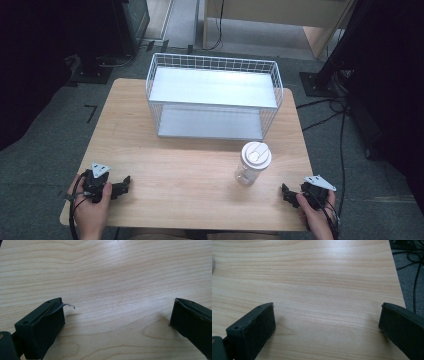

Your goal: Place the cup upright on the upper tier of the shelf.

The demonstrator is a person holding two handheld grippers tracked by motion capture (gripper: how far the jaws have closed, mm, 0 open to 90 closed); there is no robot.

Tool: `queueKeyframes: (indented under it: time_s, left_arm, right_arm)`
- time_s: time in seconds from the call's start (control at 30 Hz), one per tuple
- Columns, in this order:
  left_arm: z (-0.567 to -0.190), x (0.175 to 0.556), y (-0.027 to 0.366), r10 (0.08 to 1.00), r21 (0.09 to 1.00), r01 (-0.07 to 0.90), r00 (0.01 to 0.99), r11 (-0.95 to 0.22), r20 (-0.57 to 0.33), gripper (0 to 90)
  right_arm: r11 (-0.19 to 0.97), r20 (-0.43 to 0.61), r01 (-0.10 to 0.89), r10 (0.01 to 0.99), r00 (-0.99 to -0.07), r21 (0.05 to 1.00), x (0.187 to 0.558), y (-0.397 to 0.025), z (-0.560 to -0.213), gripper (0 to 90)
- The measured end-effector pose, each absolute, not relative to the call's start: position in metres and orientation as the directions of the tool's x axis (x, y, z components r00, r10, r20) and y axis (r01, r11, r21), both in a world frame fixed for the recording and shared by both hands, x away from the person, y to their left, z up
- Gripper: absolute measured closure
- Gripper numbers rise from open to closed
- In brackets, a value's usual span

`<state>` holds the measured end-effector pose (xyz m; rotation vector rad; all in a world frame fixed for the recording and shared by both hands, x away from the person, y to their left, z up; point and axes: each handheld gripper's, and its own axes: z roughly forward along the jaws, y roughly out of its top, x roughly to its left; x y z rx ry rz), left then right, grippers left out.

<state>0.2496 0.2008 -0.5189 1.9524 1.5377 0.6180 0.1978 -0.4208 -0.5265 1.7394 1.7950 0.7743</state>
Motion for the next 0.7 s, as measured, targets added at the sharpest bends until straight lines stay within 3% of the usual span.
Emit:
queueKeyframes:
  time_s: [0.13, 0.23, 0.37, 0.4, 0.7]
  left_arm:
    - [-0.519, 0.25, 0.201, 0.976, 0.691, 0.707, 0.22, -0.154, -0.007, 0.0]
    - [-0.518, 0.253, 0.203, 0.981, 0.708, 0.702, 0.179, -0.07, -0.08, 0.0]
    - [-0.518, 0.253, 0.199, 0.982, 0.699, 0.708, 0.184, -0.103, -0.041, 0.0]
    - [-0.519, 0.253, 0.194, 0.982, 0.684, 0.715, 0.188, -0.144, 0.01, 0.0]
    - [-0.519, 0.253, 0.193, 0.982, 0.685, 0.714, 0.189, -0.144, 0.01, 0.0]
  right_arm:
    - [0.028, 0.021, 0.702, 0.998, -0.061, 0.712, 0.198, -0.421, -0.526, 0.6]
    - [0.042, 0.006, 0.699, 0.998, -0.066, 0.714, 0.196, -0.416, -0.525, 0.5]
    - [0.06, 0.01, 0.693, 0.995, -0.096, 0.718, 0.195, -0.41, -0.523, 0.5]
    - [0.058, 0.022, 0.687, 0.994, -0.107, 0.724, 0.195, -0.404, -0.522, 0.5]
    - [0.06, 0.057, 0.662, 0.987, -0.153, 0.747, 0.194, -0.389, -0.515, 0.5]
